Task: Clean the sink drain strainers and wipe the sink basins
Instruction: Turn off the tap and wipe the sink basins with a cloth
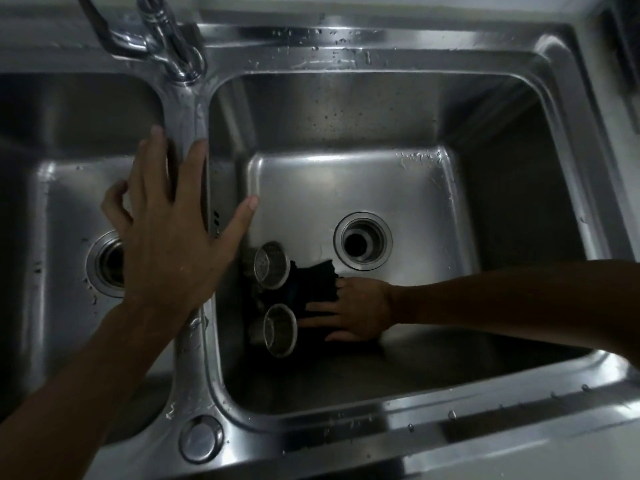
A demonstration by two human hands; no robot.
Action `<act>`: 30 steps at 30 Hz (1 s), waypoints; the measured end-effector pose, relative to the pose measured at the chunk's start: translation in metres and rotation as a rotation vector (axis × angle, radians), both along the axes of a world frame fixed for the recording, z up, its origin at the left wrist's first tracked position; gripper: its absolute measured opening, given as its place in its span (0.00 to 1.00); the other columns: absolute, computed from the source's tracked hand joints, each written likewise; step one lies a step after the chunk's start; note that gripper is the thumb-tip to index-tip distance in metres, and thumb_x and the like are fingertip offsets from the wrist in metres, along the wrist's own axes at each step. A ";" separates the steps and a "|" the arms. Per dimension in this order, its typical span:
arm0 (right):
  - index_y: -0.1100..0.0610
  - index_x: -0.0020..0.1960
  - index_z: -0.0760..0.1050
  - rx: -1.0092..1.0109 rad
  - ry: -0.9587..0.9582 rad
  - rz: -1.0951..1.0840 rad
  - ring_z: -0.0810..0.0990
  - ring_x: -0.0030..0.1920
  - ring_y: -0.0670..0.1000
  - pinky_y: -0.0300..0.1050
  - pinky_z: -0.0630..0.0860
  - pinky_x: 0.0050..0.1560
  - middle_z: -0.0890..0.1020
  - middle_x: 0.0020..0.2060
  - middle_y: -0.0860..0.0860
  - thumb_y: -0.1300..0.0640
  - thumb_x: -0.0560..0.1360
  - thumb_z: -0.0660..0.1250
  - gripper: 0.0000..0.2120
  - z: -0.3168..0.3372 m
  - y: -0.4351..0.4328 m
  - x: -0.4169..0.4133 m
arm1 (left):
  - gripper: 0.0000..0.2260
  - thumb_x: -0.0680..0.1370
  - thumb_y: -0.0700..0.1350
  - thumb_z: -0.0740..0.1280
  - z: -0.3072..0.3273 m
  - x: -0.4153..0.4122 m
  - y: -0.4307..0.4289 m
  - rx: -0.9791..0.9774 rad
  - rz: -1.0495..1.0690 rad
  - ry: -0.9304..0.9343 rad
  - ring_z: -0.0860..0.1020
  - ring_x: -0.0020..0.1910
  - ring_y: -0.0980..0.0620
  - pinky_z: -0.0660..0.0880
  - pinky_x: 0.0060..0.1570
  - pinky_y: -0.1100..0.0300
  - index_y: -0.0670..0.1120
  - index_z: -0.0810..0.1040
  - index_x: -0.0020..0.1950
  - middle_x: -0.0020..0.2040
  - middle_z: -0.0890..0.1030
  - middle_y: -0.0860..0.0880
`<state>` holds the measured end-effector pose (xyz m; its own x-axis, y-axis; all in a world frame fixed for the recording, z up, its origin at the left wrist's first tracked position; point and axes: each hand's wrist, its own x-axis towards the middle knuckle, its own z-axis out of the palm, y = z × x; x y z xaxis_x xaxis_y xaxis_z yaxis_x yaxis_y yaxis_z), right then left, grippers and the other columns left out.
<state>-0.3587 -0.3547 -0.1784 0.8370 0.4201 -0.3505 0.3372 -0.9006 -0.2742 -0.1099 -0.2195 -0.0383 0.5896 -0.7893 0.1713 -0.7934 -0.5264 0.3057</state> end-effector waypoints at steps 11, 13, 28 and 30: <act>0.49 0.80 0.63 0.027 -0.223 0.011 0.84 0.48 0.59 0.52 0.73 0.55 0.78 0.69 0.56 0.42 0.83 0.58 0.27 -0.010 -0.012 0.022 | 0.36 0.80 0.69 0.57 0.001 -0.001 0.001 0.009 -0.004 0.007 0.54 0.83 0.43 0.53 0.76 0.42 0.50 0.62 0.82 0.84 0.55 0.40; 0.48 0.81 0.59 0.012 -0.206 -0.022 0.83 0.50 0.60 0.53 0.74 0.57 0.76 0.71 0.55 0.42 0.84 0.55 0.27 -0.011 -0.020 0.024 | 0.35 0.80 0.69 0.57 0.002 -0.001 0.001 0.023 -0.002 0.007 0.54 0.83 0.43 0.52 0.76 0.42 0.50 0.62 0.82 0.84 0.54 0.41; 0.50 0.83 0.49 -0.223 -0.254 -0.376 0.80 0.63 0.61 0.57 0.75 0.62 0.67 0.78 0.55 0.45 0.86 0.46 0.27 -0.019 -0.103 0.052 | 0.34 0.80 0.71 0.56 -0.002 0.002 0.001 0.029 0.006 0.007 0.59 0.82 0.42 0.57 0.75 0.35 0.53 0.62 0.81 0.83 0.58 0.43; 0.50 0.83 0.51 -0.230 -0.275 -0.440 0.83 0.57 0.62 0.56 0.79 0.58 0.70 0.76 0.56 0.45 0.85 0.47 0.28 -0.016 -0.114 0.055 | 0.35 0.80 0.72 0.55 -0.005 0.004 0.002 0.024 0.003 -0.001 0.58 0.82 0.41 0.58 0.76 0.34 0.54 0.61 0.81 0.83 0.57 0.43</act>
